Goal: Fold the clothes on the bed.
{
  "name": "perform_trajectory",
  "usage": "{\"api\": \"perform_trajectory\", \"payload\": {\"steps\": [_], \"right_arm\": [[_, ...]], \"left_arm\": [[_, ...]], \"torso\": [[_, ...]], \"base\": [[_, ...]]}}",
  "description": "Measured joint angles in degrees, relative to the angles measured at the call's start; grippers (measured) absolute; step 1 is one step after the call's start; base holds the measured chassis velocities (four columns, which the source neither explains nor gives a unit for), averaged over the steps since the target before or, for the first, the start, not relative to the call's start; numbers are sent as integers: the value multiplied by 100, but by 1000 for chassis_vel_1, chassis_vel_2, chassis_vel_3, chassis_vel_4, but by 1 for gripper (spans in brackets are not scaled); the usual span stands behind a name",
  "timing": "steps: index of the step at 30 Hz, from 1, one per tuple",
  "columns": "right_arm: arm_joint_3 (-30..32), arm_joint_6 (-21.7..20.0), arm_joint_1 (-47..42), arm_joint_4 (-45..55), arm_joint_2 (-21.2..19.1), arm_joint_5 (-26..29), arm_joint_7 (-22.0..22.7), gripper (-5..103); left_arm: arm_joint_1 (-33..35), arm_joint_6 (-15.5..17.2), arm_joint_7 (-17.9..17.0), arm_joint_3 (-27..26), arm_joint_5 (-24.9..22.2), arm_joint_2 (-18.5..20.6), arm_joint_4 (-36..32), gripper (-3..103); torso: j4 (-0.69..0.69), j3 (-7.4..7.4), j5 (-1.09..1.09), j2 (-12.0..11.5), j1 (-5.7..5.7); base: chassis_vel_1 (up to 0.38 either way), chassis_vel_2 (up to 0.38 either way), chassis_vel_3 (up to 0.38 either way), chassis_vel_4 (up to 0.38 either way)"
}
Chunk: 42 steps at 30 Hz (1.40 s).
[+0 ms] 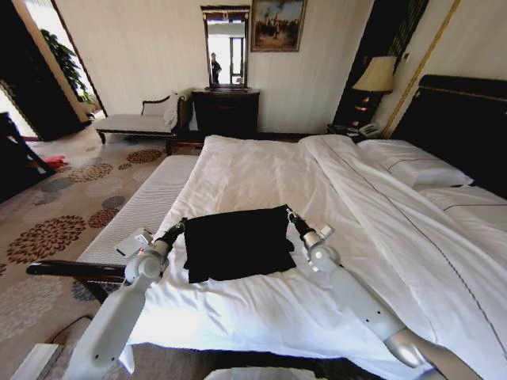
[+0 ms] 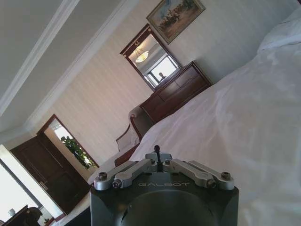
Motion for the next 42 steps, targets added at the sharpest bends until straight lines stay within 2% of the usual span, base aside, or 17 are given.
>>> {"api": "perform_trajectory", "payload": {"steps": [6, 12, 15, 19, 29, 42], "right_arm": [[97, -4, -738, 482, -349, -154, 163, 0], [239, 8, -1091, 704, -402, -258, 187, 0], [313, 21, -1322, 822, -428, -340, 286, 0], [390, 26, -1596, 941, -503, -418, 358, 0], [678, 97, -2283, 1247, -598, -714, 406, 0], [879, 177, -2798, 1484, -599, -964, 421, 0]], "left_arm": [[556, -11, 166, 0, 249, 370, -378, 1], [967, -90, 289, 5, 511, 583, -554, 1], [1373, -236, 456, 37, 963, 742, -605, 1], [1728, -310, 566, 45, 1155, 868, -689, 1], [2262, -400, 730, 57, 1561, 1106, -989, 1], [2485, -471, 821, -50, 1855, 1109, -1034, 1]], "torso": [[-3, 0, 0, 0, -1], [-2, -1, 0, 0, -1], [0, 0, -1, 0, -1], [0, 0, 0, 0, -1], [-1, 0, -1, 0, -1], [-1, 0, -1, -1, -1]], "base": [[0, 0, 0, 0], [0, 0, 0, 0], [0, 0, 0, 0], [0, 0, 0, 0], [0, 0, 0, 0], [0, 0, 0, 0]]}}
